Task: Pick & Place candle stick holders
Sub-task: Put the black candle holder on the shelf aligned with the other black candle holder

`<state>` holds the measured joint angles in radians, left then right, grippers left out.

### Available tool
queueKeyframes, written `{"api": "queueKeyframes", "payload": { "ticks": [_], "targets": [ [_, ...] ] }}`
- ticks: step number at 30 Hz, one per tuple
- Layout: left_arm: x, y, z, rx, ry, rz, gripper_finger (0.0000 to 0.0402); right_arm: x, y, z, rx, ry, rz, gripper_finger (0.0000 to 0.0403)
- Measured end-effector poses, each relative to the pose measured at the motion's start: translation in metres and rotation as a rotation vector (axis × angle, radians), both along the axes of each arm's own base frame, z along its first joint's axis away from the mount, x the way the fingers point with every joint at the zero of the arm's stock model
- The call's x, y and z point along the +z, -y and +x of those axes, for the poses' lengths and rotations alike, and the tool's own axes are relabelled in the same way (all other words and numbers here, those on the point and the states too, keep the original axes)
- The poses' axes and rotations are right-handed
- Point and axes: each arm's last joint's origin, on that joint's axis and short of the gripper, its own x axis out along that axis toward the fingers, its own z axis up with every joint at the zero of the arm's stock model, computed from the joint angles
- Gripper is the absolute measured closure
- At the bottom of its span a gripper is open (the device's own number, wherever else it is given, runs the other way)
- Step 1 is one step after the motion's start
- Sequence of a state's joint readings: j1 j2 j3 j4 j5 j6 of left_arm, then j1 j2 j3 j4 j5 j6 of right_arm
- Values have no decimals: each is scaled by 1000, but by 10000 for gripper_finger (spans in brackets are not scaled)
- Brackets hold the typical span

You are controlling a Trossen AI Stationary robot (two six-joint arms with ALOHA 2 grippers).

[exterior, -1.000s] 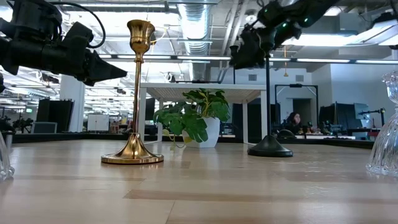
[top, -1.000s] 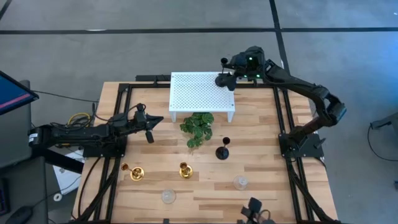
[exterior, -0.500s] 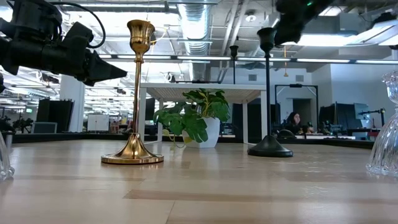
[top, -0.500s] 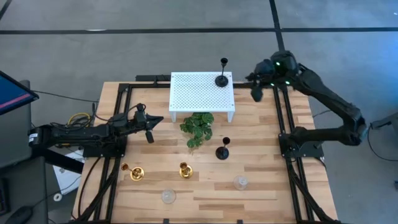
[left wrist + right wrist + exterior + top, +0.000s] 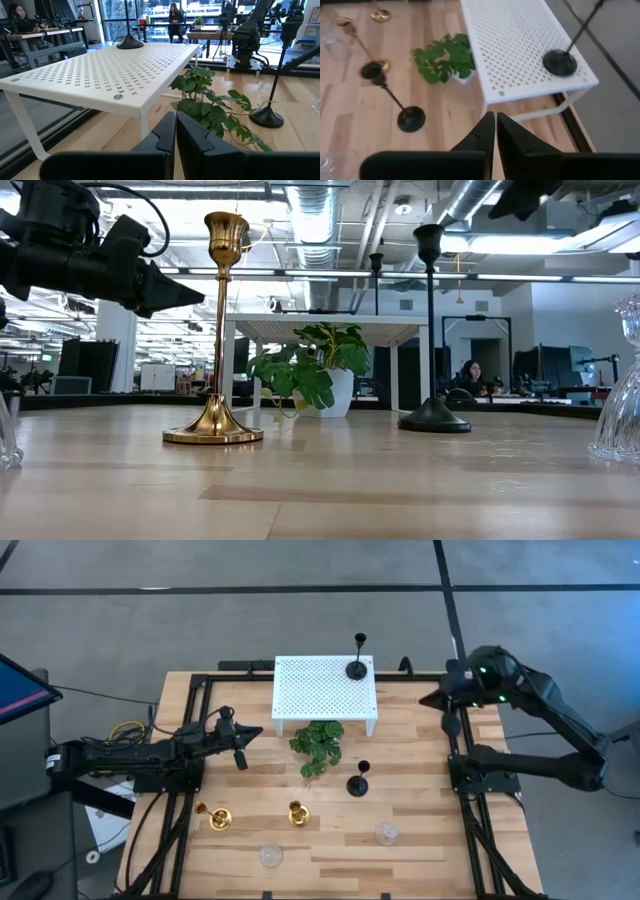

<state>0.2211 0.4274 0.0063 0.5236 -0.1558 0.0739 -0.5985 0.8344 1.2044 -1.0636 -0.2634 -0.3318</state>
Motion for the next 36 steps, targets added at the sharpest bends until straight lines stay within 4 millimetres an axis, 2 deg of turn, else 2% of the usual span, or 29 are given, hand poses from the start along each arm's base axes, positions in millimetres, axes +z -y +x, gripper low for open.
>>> {"api": "queueKeyframes", "payload": {
  "ticks": [2,5,13,14,17,23,36],
  "targets": [
    [0,0,0,0,0,0,387,-3,-7,-5,21,23,-16,400],
    [0,0,0,0,1,0,387,-20,-13,-10,32,56,-12,400],
    [0,0,0,0,2,0,387,-91,-24,-20,7,137,54,402],
    [0,0,0,0,2,1,387,-95,-26,-21,9,142,62,402],
    [1,0,0,0,7,2,387,-83,-30,-23,56,205,34,402],
    [1,0,0,0,9,2,387,-85,-40,-19,215,194,78,402],
    [1,0,0,0,15,3,387,-100,-47,17,357,29,155,403]
  ]
}}
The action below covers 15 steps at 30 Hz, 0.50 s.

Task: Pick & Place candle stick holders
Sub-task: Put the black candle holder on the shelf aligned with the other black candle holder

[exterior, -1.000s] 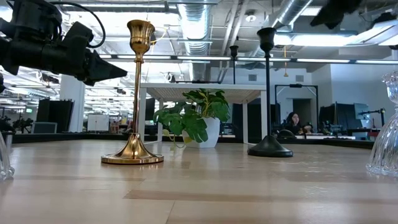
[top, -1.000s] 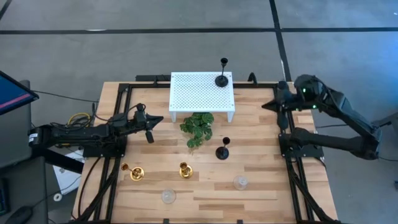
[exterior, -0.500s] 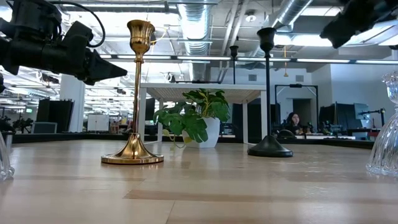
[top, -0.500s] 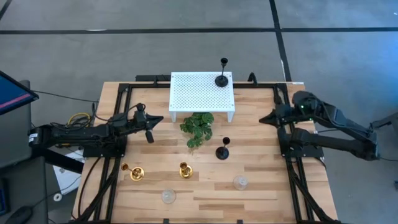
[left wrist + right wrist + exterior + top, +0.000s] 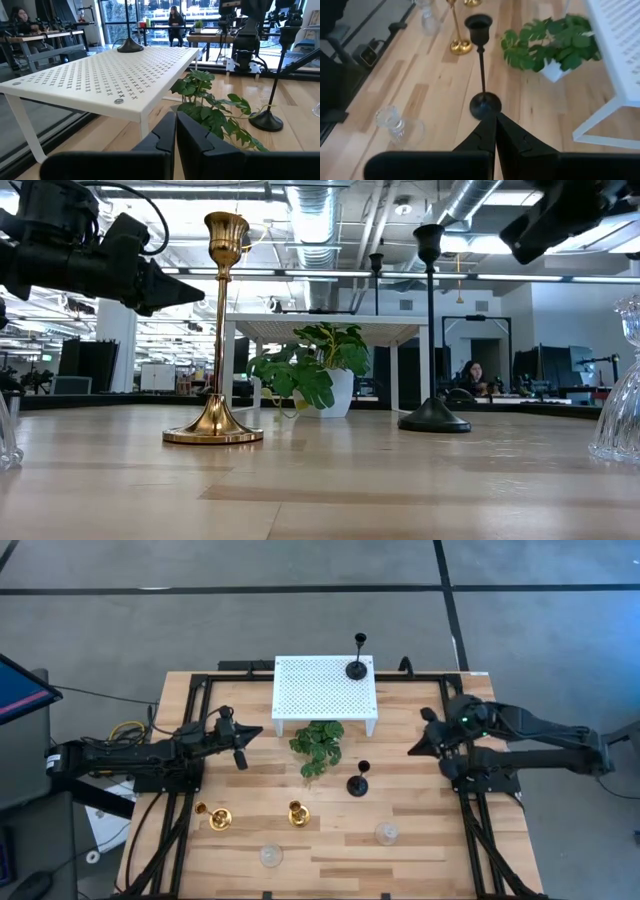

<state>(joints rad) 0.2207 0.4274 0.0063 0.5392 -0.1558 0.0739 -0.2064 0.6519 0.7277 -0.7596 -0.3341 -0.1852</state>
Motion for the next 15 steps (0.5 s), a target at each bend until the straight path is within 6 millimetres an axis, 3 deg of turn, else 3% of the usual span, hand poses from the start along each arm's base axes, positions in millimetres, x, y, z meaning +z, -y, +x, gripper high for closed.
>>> {"api": "queueKeyframes", "payload": {
  "ticks": [6,15],
  "targets": [
    [0,0,0,0,1,0,387,-18,-1,21,53,59,-21,403],
    [0,0,0,0,2,0,387,-68,-3,23,56,149,4,403]
  ]
}}
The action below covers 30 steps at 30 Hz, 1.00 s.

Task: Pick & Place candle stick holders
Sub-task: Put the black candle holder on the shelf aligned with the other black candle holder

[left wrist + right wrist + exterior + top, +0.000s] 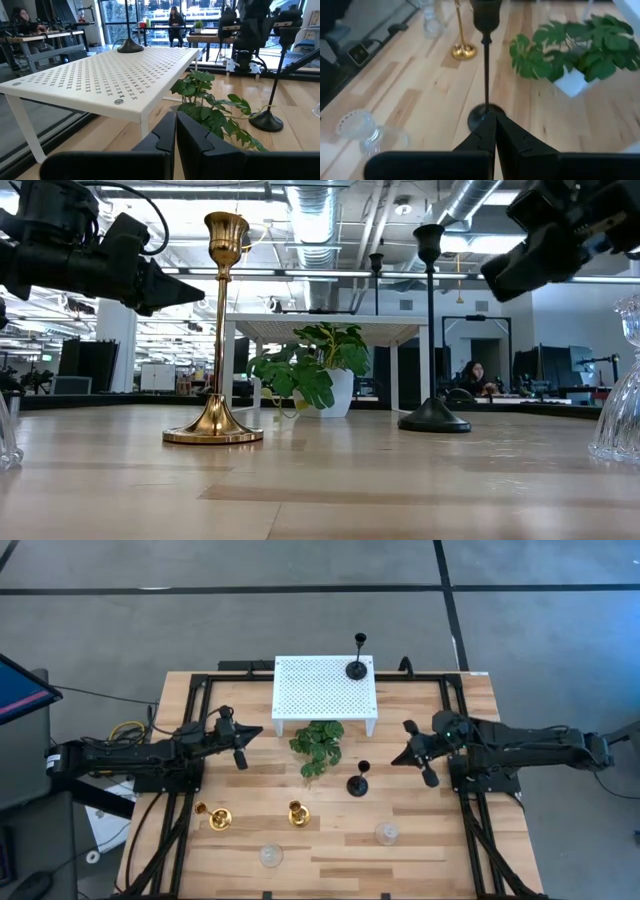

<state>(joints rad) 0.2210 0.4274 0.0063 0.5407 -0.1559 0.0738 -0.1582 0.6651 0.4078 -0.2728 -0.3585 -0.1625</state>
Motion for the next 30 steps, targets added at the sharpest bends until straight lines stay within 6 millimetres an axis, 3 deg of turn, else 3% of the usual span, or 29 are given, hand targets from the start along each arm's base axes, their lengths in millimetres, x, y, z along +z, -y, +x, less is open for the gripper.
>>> {"api": "queueKeyframes", "payload": {
  "ticks": [10,16,21,25,30],
  "targets": [
    [0,0,0,0,1,0,387,-37,-2,0,31,152,51,403],
    [0,0,0,0,1,0,387,-44,-2,-2,-6,132,128,403],
    [0,0,0,0,1,0,387,-41,0,0,-55,160,92,400],
    [0,0,0,0,1,0,387,-40,1,2,-73,182,77,368],
    [0,0,0,0,1,0,387,-41,2,7,-85,188,100,293]
  ]
}}
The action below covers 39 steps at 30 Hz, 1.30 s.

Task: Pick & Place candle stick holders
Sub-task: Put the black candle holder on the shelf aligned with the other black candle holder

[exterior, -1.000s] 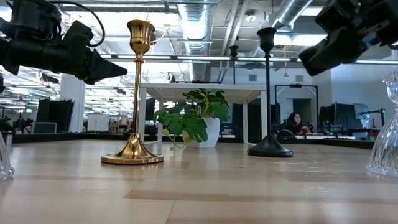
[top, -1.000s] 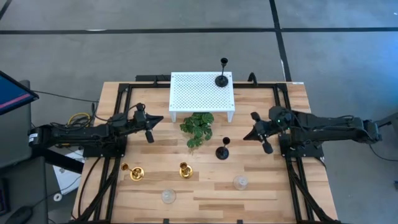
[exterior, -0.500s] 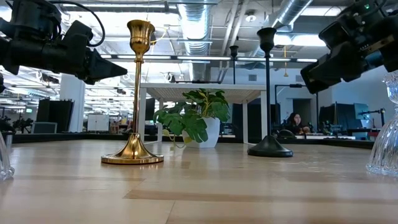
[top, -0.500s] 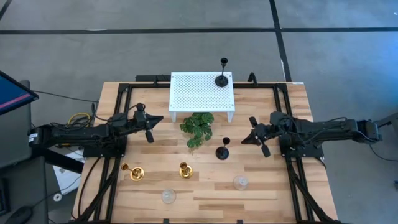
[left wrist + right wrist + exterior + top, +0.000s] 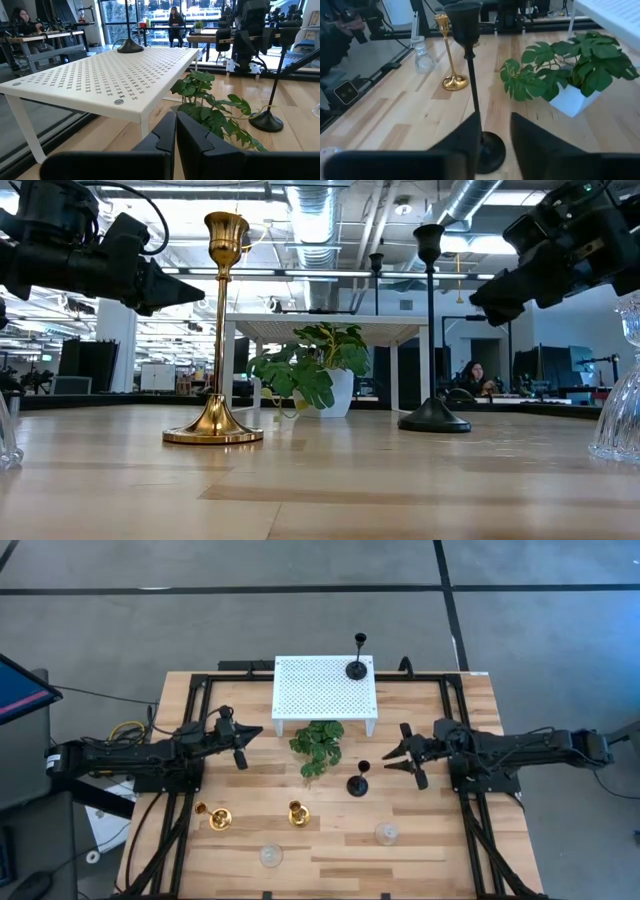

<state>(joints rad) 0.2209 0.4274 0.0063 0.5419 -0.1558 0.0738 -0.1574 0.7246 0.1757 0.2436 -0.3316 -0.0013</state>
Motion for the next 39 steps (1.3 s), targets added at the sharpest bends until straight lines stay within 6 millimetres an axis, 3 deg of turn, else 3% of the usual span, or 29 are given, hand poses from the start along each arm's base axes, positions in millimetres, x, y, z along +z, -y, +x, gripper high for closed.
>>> {"api": "queueKeyframes", "payload": {
  "ticks": [6,11,27,39],
  "targets": [
    [0,0,0,0,0,0,387,-9,1,8,2,-52,11,210],
    [0,0,0,0,0,0,387,-14,-3,19,34,-34,8,182],
    [0,0,0,0,0,0,387,-31,-7,46,51,18,75,215],
    [0,0,0,0,0,0,387,-30,-12,77,84,-17,103,209]
  ]
}}
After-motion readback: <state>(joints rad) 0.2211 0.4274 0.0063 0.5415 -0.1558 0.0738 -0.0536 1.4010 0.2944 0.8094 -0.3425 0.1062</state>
